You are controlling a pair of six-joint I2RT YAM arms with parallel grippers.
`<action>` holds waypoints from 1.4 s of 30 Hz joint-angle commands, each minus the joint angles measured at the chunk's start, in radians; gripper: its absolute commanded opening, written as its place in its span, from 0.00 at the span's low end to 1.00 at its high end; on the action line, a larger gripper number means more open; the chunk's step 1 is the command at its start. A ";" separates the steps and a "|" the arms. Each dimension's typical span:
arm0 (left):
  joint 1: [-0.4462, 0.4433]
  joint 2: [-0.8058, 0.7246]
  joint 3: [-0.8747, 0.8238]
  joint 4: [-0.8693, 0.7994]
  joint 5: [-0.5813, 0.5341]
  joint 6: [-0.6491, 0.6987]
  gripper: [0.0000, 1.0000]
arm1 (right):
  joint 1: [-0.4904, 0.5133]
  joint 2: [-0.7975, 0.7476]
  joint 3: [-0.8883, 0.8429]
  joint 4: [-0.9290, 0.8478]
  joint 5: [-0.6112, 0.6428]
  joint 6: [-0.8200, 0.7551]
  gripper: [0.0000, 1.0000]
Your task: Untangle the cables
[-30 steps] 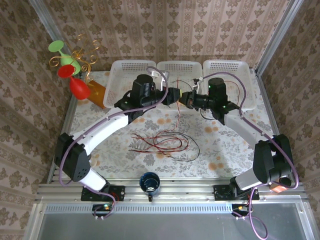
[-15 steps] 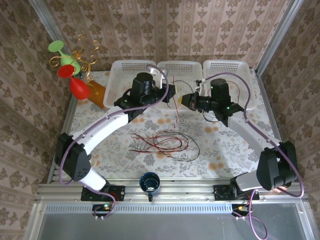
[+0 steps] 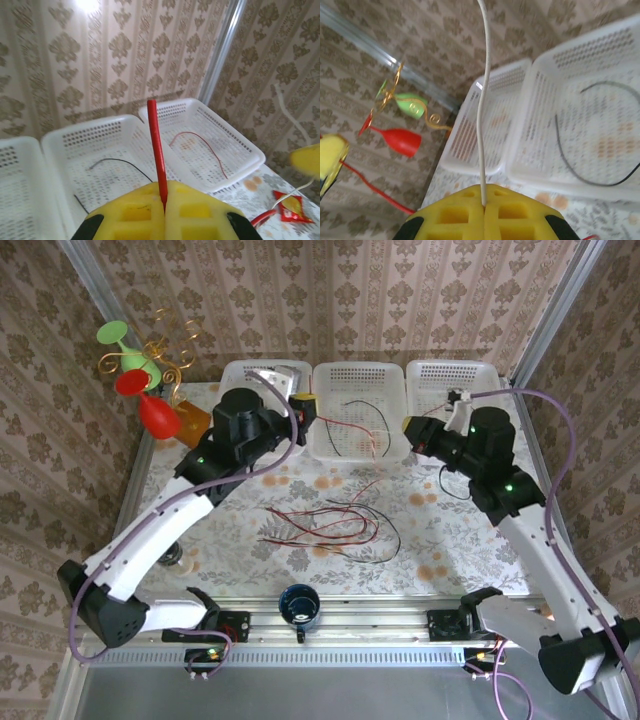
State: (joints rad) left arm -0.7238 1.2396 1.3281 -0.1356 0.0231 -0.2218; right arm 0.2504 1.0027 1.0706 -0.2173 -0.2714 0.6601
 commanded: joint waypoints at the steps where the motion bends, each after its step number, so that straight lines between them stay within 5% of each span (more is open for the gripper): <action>1: 0.014 -0.061 -0.026 -0.004 -0.132 0.095 0.00 | -0.018 -0.041 0.024 -0.066 0.205 -0.063 0.00; 9: 0.030 -0.177 -0.101 -0.007 -0.342 0.163 0.00 | -0.053 -0.116 0.065 -0.134 0.417 -0.165 0.00; 23: 0.108 -0.364 -0.228 -0.059 -0.499 0.204 0.00 | -0.113 -0.208 0.047 -0.188 0.651 -0.280 0.00; 42: 0.150 -0.574 -0.379 0.070 -0.798 0.220 0.00 | -0.166 -0.335 -0.026 -0.231 1.099 -0.228 0.00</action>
State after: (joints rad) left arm -0.5861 0.7013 0.9684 -0.1287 -0.6811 -0.0269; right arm 0.0940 0.6903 1.0573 -0.4294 0.6857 0.4042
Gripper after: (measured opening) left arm 0.050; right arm 0.059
